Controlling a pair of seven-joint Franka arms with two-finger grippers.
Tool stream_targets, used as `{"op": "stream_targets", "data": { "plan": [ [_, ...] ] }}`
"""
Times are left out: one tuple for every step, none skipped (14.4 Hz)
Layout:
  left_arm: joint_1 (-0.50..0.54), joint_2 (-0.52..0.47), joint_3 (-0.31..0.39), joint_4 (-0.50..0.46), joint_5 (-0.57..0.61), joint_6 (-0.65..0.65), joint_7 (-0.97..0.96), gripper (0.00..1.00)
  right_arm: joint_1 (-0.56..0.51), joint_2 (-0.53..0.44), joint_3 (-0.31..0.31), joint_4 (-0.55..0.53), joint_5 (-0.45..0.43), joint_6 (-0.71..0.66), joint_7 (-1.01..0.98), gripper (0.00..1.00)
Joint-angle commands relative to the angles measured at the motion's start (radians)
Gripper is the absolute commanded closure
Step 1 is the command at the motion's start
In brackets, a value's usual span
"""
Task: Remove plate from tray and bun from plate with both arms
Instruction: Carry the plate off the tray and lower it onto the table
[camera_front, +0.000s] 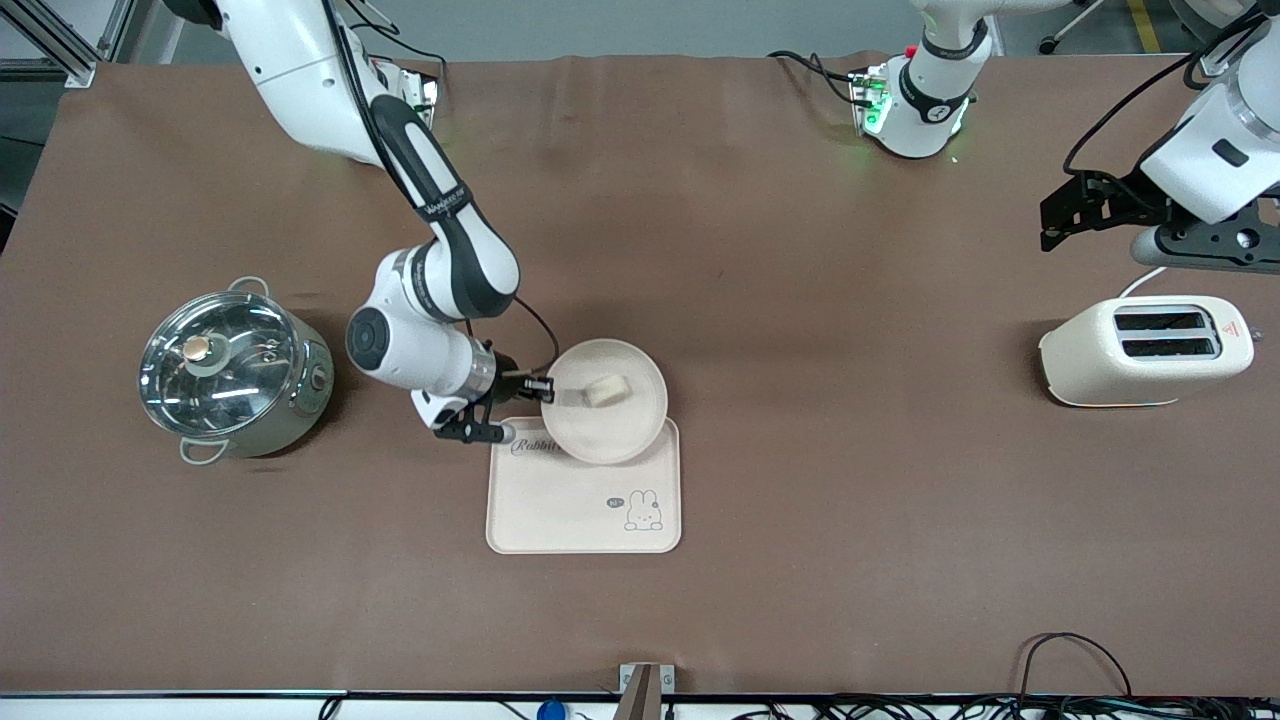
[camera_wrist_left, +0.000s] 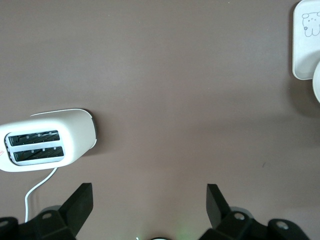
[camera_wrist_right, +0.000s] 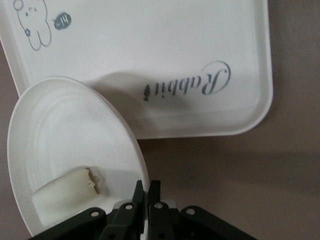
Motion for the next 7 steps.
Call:
{"op": "stream_targets", "data": {
  "plan": [
    [0.001,0.010,-0.004,0.014,-0.006,-0.013,0.016,0.00,0.005,-0.145,0.039,-0.245,0.151,0.072,-0.181,1.00],
    [0.001,0.013,-0.004,0.014,-0.008,-0.013,0.015,0.00,0.009,-0.158,0.042,-0.295,0.231,0.093,-0.271,1.00],
    [0.000,0.013,-0.004,0.015,-0.008,-0.013,0.015,0.00,0.023,-0.160,0.042,-0.331,0.294,0.118,-0.350,1.00],
    [-0.002,0.013,-0.004,0.015,-0.008,-0.013,0.013,0.00,0.049,-0.159,0.040,-0.357,0.354,0.139,-0.405,1.00],
    [-0.002,0.019,-0.004,0.015,-0.008,-0.013,0.013,0.00,0.070,-0.160,0.040,-0.381,0.403,0.162,-0.447,1.00],
    [-0.002,0.023,-0.004,0.014,-0.008,-0.013,0.015,0.00,0.087,-0.162,0.040,-0.406,0.440,0.182,-0.480,1.00],
    [-0.002,0.023,-0.004,0.014,-0.008,-0.013,0.015,0.00,0.092,-0.165,0.040,-0.418,0.460,0.183,-0.499,1.00]
  ]
}}
